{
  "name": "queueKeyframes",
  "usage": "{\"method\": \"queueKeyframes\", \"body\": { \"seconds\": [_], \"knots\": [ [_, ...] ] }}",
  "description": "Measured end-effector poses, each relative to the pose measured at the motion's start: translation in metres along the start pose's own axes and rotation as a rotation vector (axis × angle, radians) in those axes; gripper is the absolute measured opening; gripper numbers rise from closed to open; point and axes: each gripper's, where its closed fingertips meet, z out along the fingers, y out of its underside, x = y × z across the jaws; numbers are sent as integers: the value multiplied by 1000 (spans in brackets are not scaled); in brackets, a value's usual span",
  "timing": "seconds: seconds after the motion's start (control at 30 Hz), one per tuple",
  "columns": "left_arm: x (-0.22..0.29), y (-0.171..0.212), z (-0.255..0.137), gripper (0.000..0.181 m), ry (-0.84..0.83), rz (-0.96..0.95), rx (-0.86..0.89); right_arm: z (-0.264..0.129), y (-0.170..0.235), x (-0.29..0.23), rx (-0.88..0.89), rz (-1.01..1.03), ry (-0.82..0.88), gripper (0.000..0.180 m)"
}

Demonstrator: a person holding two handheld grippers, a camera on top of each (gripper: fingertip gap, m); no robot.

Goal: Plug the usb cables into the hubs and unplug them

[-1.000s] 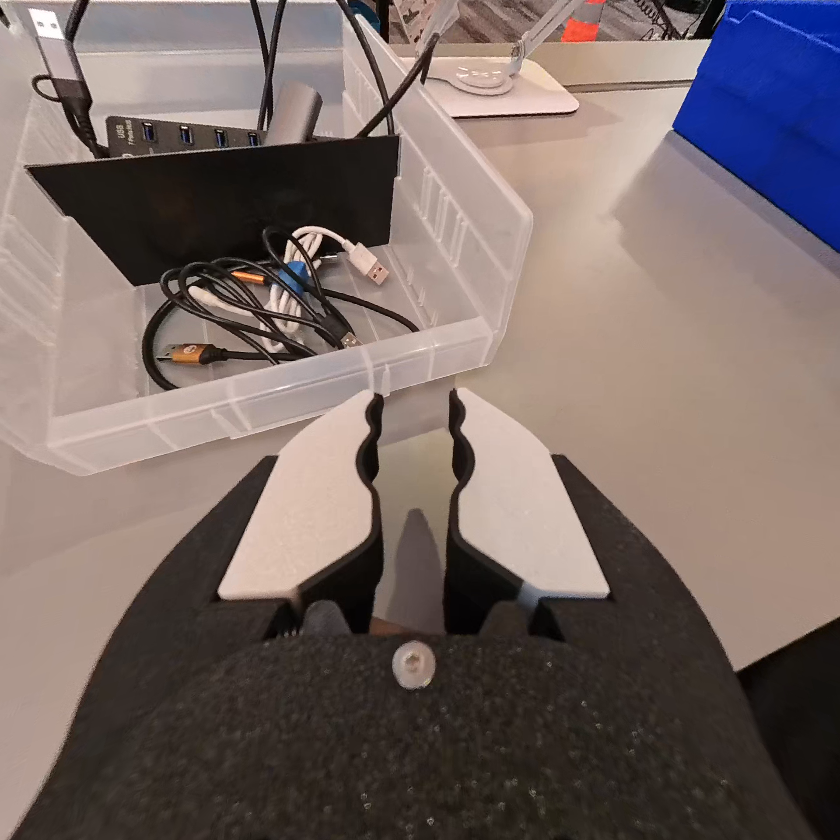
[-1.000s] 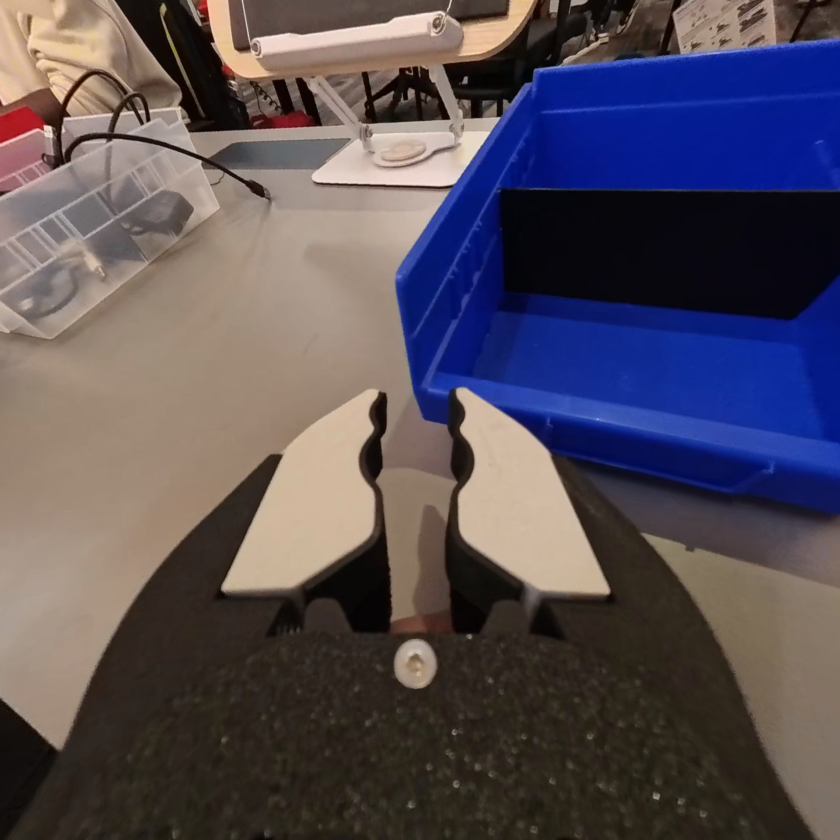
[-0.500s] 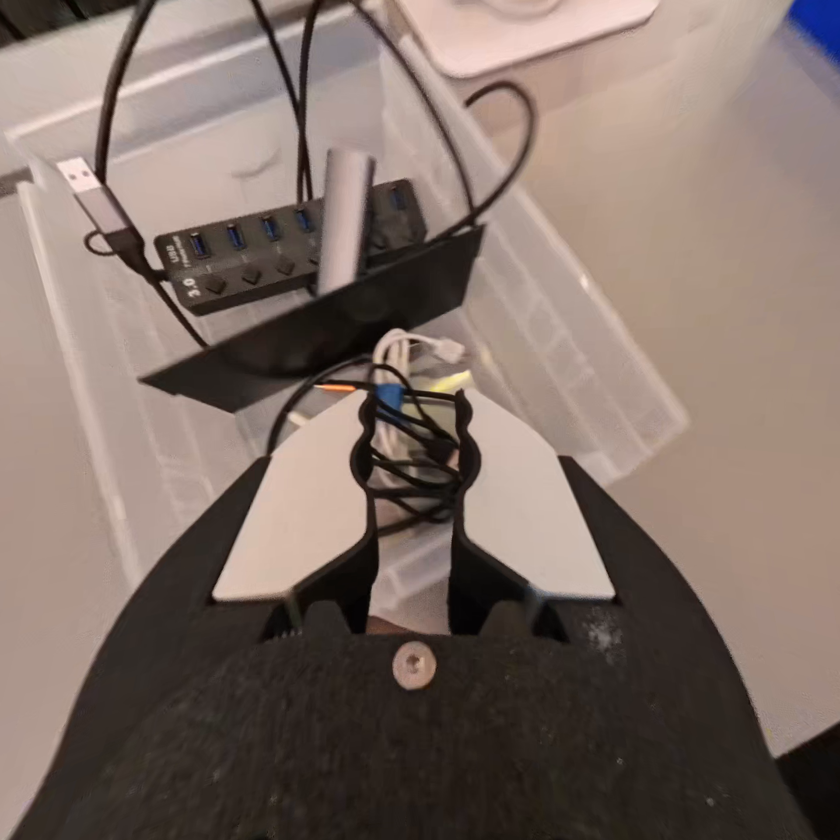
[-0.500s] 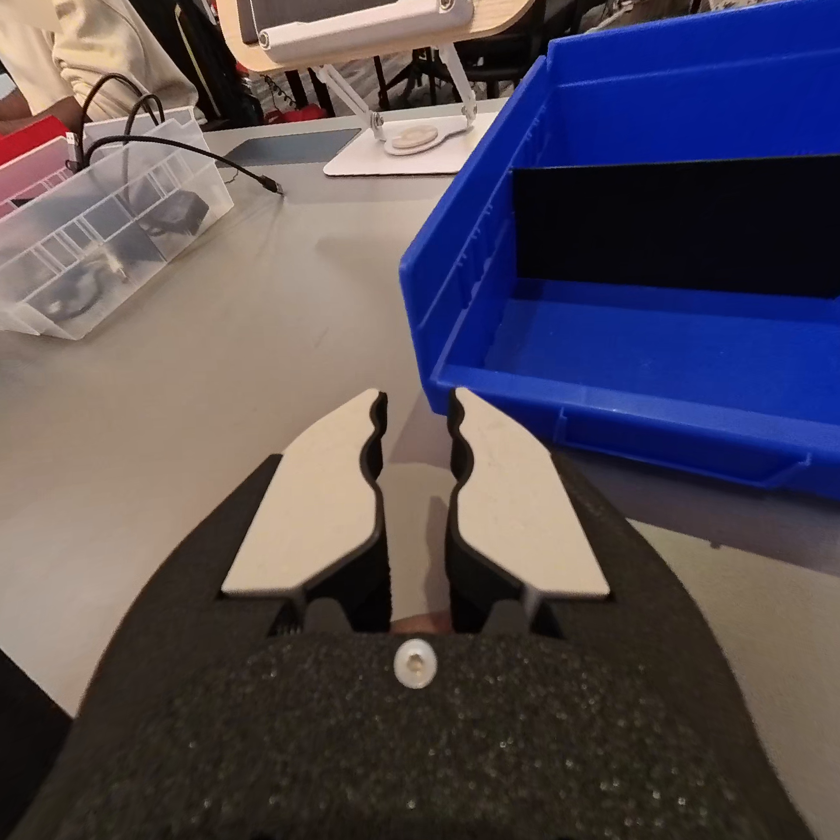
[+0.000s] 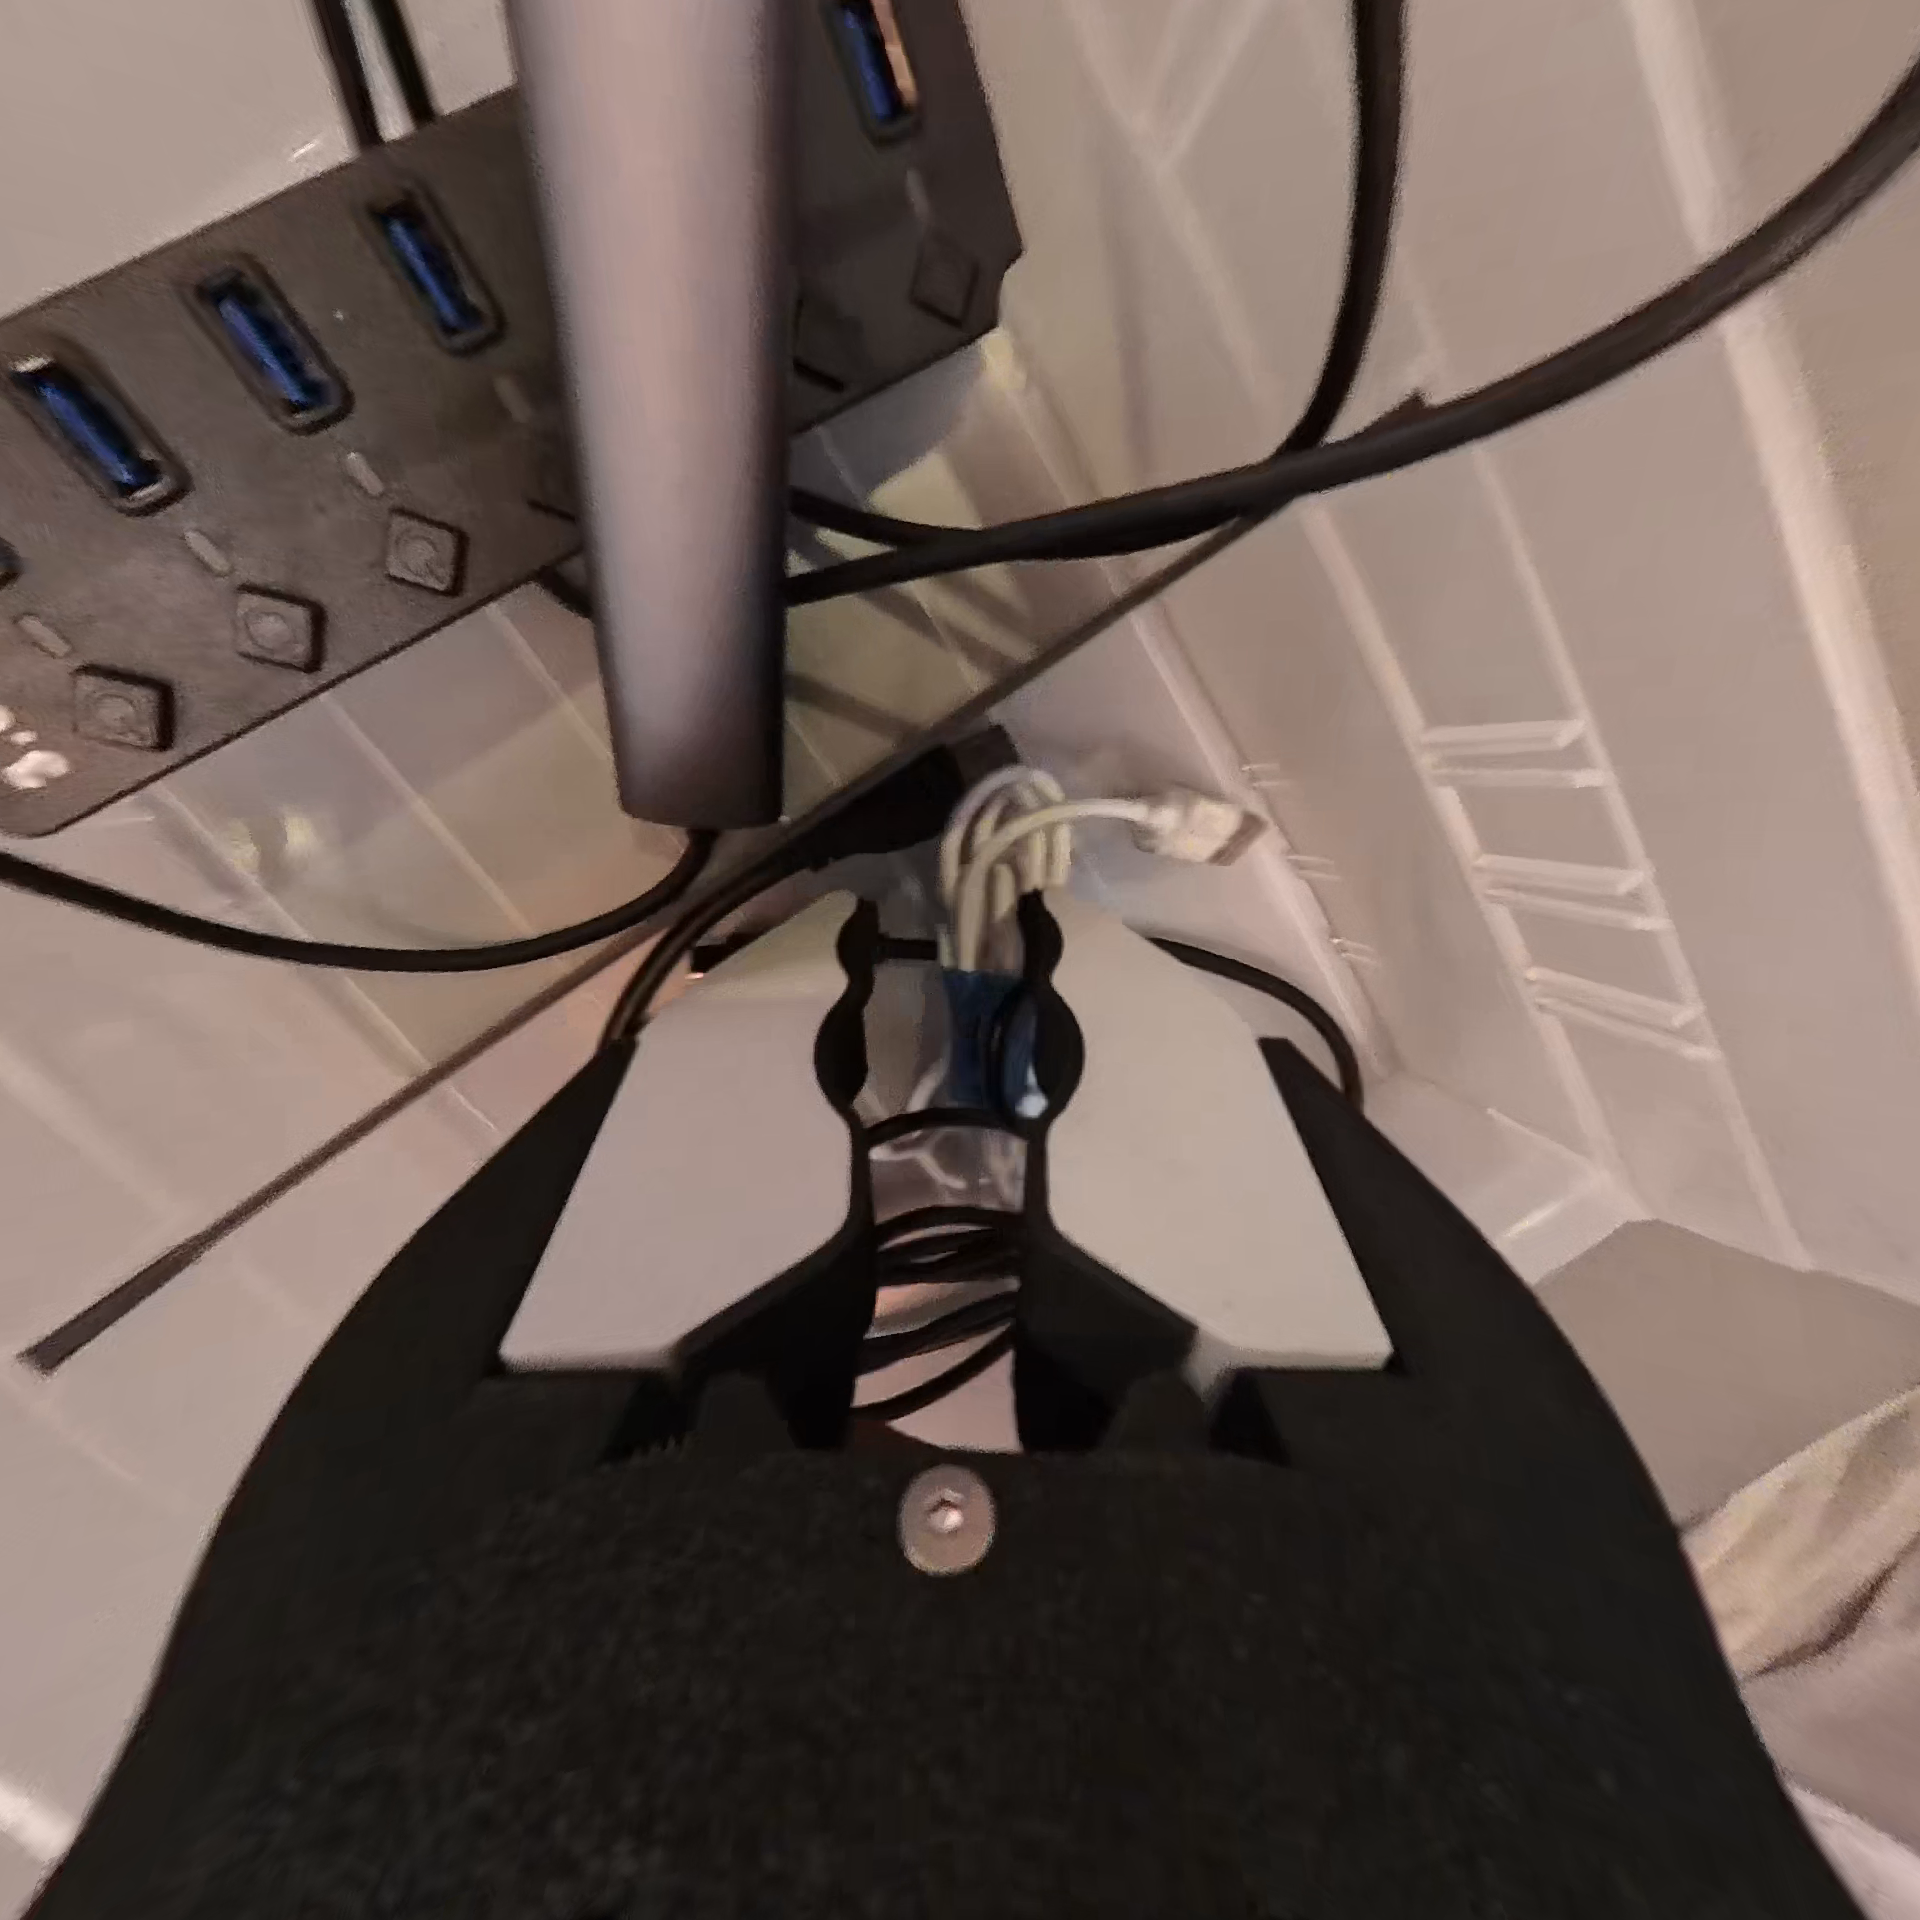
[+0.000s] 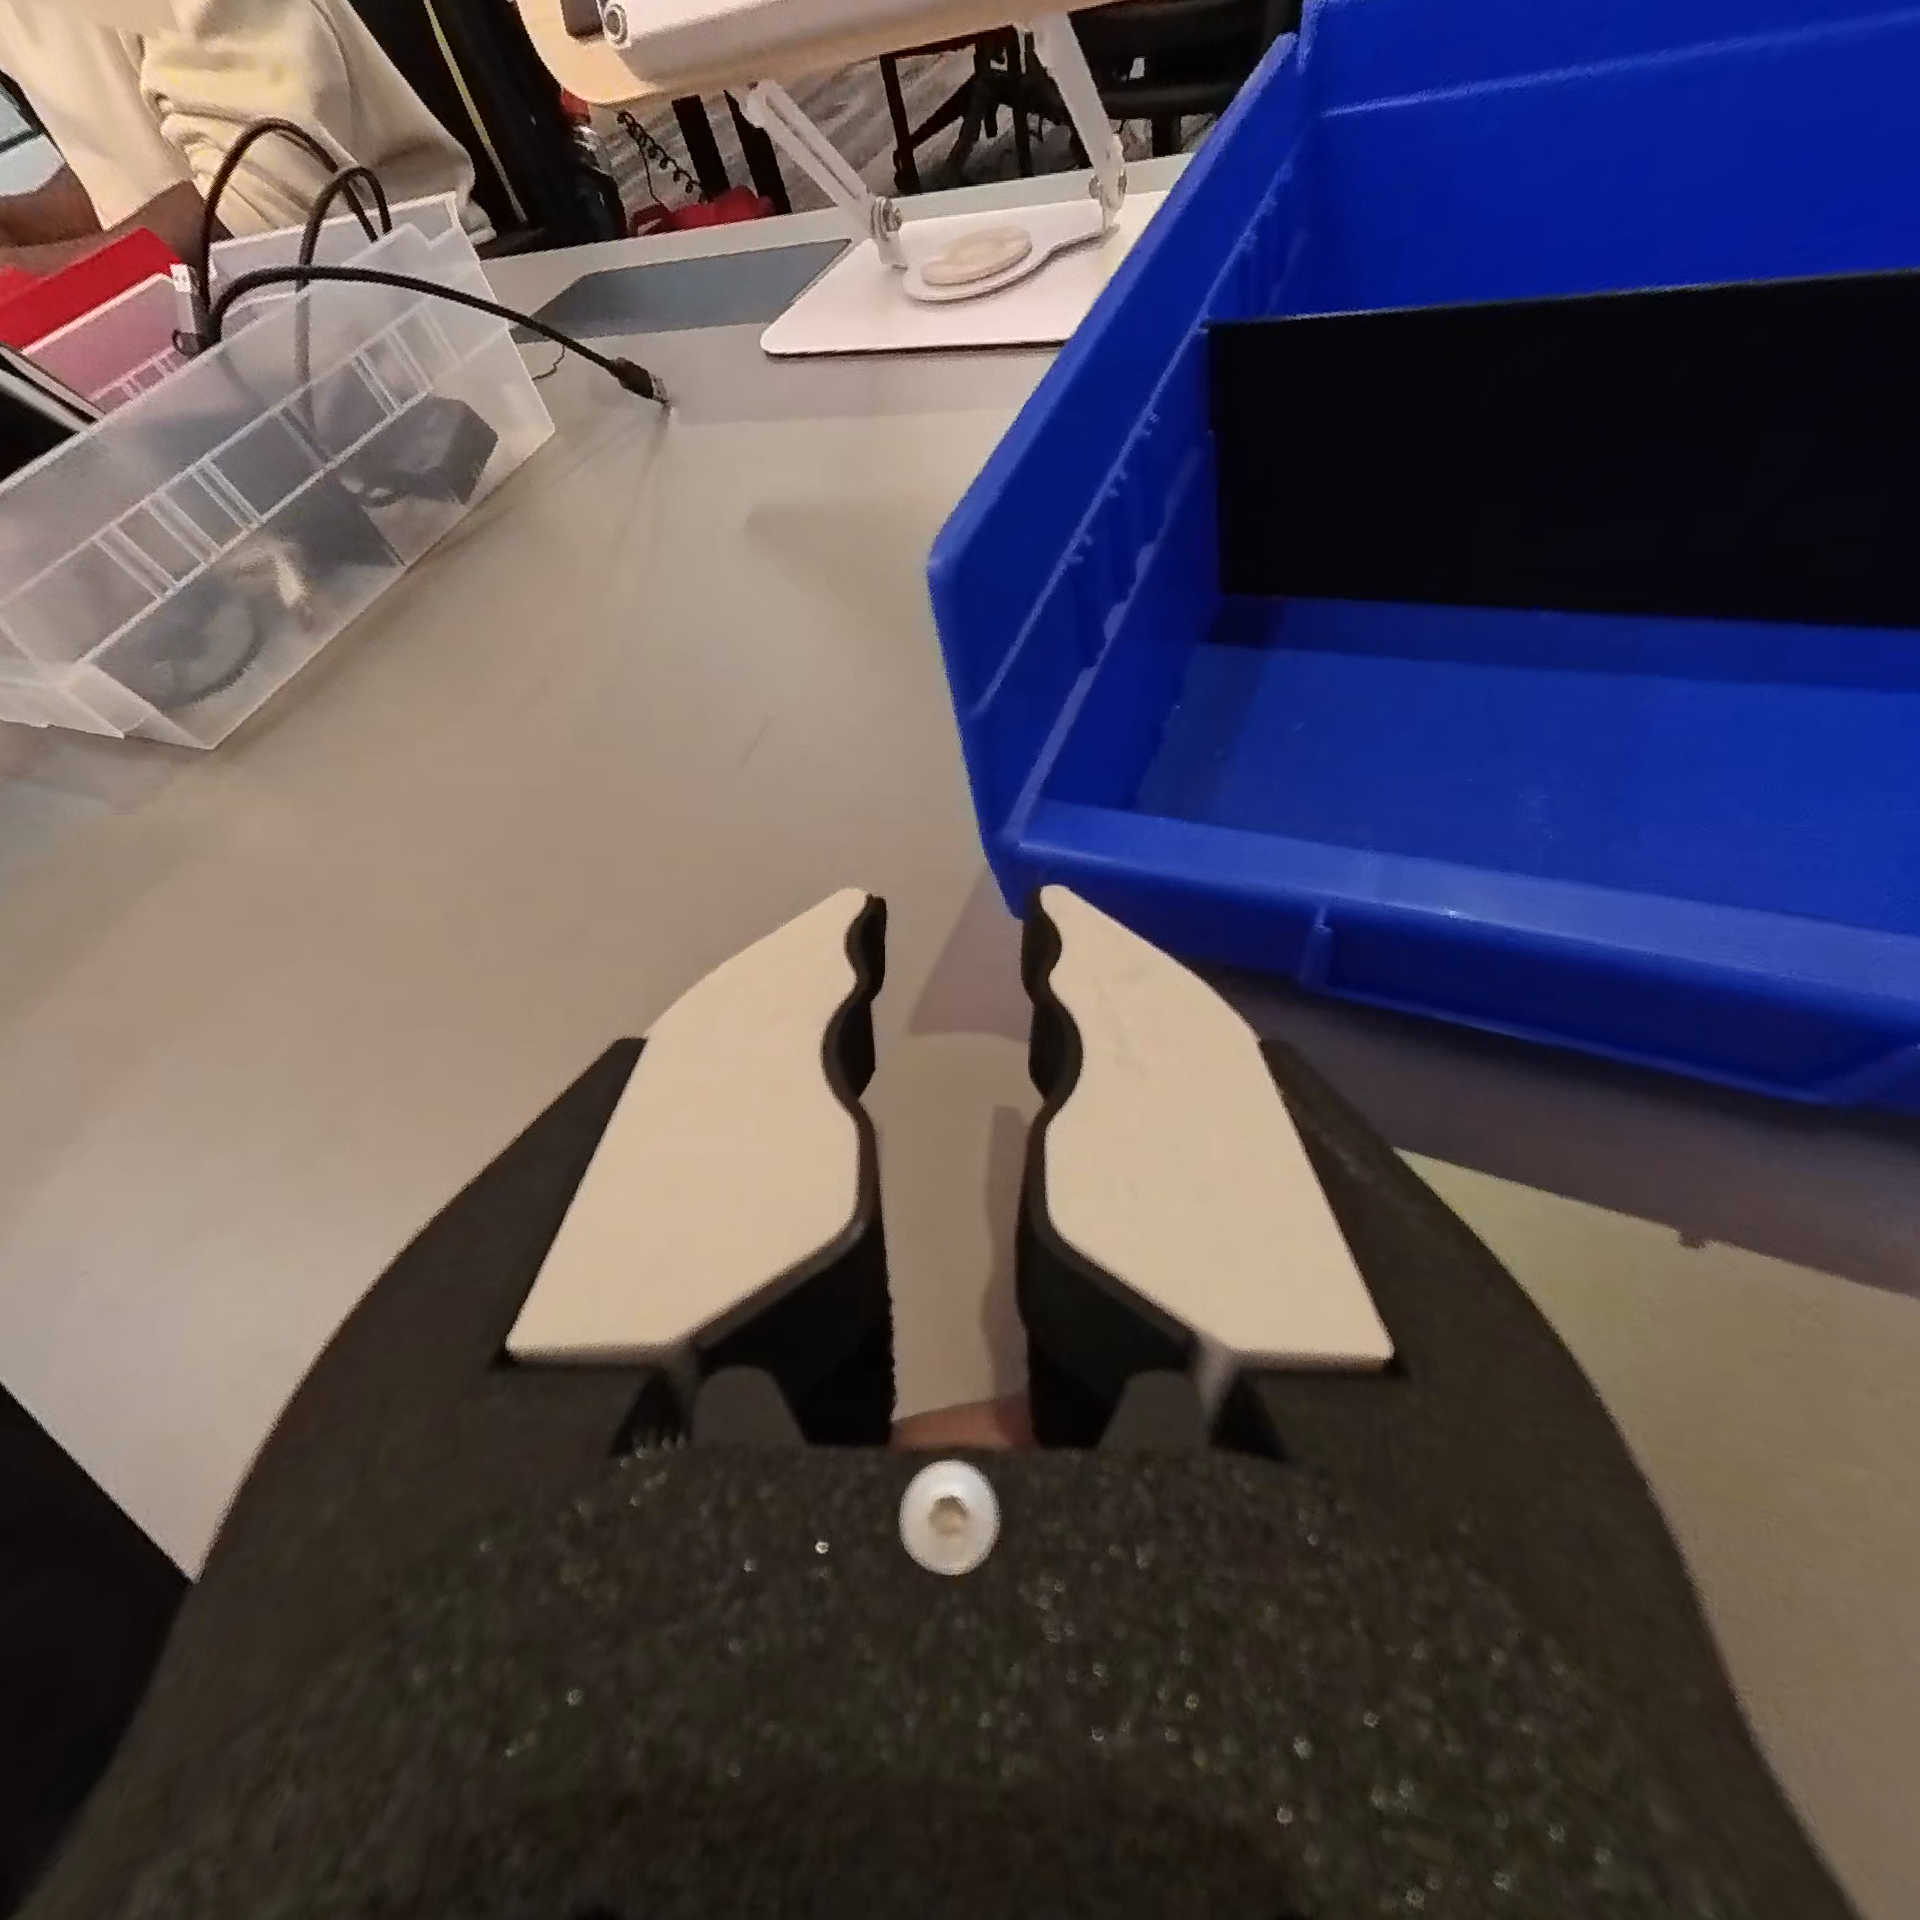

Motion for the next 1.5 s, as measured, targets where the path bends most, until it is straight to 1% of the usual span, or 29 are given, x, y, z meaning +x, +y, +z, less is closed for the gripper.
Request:
{"method": "queueKeyframes", "body": {
  "seconds": [0.03,0.07,0.13,0.2,0.23,0.27,0.37,0.43,0.5,0.57,0.67,0.73,0.8,0.87,0.9,0.93,0.97,1.0,1.03,1.1,1.17,1.23,1.27,1.37,1.43,1.5],
  "knots": [
    [5,0,1,30,28,2,1,1,1,-1,-4,-2,-4,25],
    [7,2,3,34,40,6,-12,1,1,-2,-8,-2,-8,25],
    [7,14,11,37,32,36,-97,2,1,-3,-11,-3,-15,25],
    [10,20,19,35,24,81,-125,2,2,-5,-15,-9,-16,25],
    [8,19,20,23,0,92,-115,2,2,-5,-16,-13,-14,25],
    [8,18,20,19,-3,88,-113,2,2,-5,-17,-18,-10,25],
    [5,7,12,17,-44,65,-30,2,3,-3,-20,-34,4,24],
    [2,1,-1,17,-98,69,45,1,3,-2,-22,-44,12,24],
    [1,-6,-19,17,-120,49,153,1,3,-1,-22,-48,16,24],
    [-1,-15,-43,17,-115,-5,298,1,3,-1,-22,-50,17,24],
    [0,-30,-83,17,-57,-63,542,1,3,-2,-23,-53,17,24],
    [-1,-38,-114,17,-65,-74,676,2,3,-3,-25,-60,17,24],
    [-1,-48,-154,17,-154,-28,834,2,2,-4,-21,-70,20,24],
    [11,-57,-194,17,-237,35,954,2,1,-4,-16,-85,26,23],
    [25,-61,-208,17,-239,75,989,1,0,-5,-13,-93,30,23],
    [46,-65,-215,17,-206,125,999,1,-1,-5,-8,-102,34,23],
    [72,-68,-213,17,-148,174,982,1,-2,-5,-4,-110,37,23],
    [99,-71,-202,17,-84,211,941,1,-2,-5,-2,-116,39,23],
    [127,-71,-183,17,-18,238,870,1,-2,-5,-1,-121,41,23],
    [183,-65,-131,17,107,294,672,1,-2,-6,-1,-124,41,23],
    [237,-56,-80,16,193,319,539,1,-3,-7,0,-125,38,23],
    [301,-39,-35,16,337,372,415,0,-3,-7,0,-129,40,23],
    [326,-27,-12,16,368,414,340,0,-3,-7,2,-132,42,23],
    [355,-2,56,16,263,513,151,-3,-4,-5,8,-135,47,23],
    [368,3,75,16,261,519,115,-3,-4,-4,7,-129,44,22],
    [372,-2,77,16,260,491,131,-4,-4,-3,10,-121,43,22]
  ]
}}
